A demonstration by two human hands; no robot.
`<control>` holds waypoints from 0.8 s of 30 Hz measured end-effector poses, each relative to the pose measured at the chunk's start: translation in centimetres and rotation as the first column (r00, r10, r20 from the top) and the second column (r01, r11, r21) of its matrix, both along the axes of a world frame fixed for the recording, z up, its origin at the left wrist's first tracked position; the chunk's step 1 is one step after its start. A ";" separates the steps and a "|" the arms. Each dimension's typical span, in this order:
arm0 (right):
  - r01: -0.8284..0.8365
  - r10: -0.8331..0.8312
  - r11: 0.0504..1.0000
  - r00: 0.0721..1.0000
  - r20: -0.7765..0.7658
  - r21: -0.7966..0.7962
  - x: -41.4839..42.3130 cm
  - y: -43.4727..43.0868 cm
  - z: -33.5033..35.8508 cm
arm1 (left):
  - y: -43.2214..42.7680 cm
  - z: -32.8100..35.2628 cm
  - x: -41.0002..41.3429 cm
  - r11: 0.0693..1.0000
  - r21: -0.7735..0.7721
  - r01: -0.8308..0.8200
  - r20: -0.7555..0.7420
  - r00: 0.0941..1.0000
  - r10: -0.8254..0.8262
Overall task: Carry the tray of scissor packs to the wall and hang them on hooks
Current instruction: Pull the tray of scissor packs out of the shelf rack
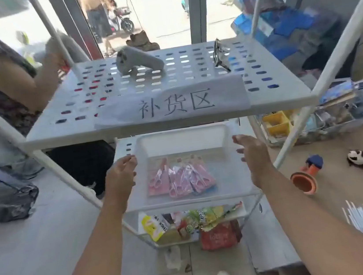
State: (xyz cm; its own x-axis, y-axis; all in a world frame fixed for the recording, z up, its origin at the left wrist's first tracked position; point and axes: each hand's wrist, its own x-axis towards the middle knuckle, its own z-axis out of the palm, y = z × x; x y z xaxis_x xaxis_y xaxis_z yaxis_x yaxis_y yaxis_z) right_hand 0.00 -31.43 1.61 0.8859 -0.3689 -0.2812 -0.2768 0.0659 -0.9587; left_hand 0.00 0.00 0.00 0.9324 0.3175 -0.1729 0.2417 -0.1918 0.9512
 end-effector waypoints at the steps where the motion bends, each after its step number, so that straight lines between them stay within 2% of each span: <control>1: 0.019 -0.019 1.000 1.000 -0.005 0.006 0.7 -0.2 -0.3 | 0.0 -0.2 0.6 0.999 0.025 -0.021 0.014 1.000 0.021; 6: 0.072 -0.072 0.997 0.995 -0.068 -0.005 3.6 -0.8 -3.1 | 0.9 -2.5 3.0 0.991 0.097 -0.090 -0.020 0.996 0.092; 16: 0.095 -0.109 0.993 0.956 -0.271 -0.063 6.6 -2.0 -7.2 | 2.3 -5.3 6.8 0.979 0.202 -0.023 -0.127 0.991 0.049; 20: 0.098 -0.085 0.995 0.954 -0.288 0.033 6.9 -2.4 -6.4 | 2.6 -5.8 7.3 0.990 0.140 -0.005 -0.188 0.982 0.031; 24: 0.000 0.011 0.999 0.961 -0.277 0.037 6.7 -3.0 -5.8 | 2.9 -5.3 7.5 0.998 0.057 -0.036 -0.202 0.978 0.047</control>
State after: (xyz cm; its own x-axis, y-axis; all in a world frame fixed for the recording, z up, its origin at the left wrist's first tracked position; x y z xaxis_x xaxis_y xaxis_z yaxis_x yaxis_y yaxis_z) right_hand 6.67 -34.42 -4.21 0.7732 -0.3494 -0.5292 -0.5321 0.0966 -0.8412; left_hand 7.51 2.91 -5.34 0.8653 0.3686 -0.3396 0.4378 -0.2260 0.8702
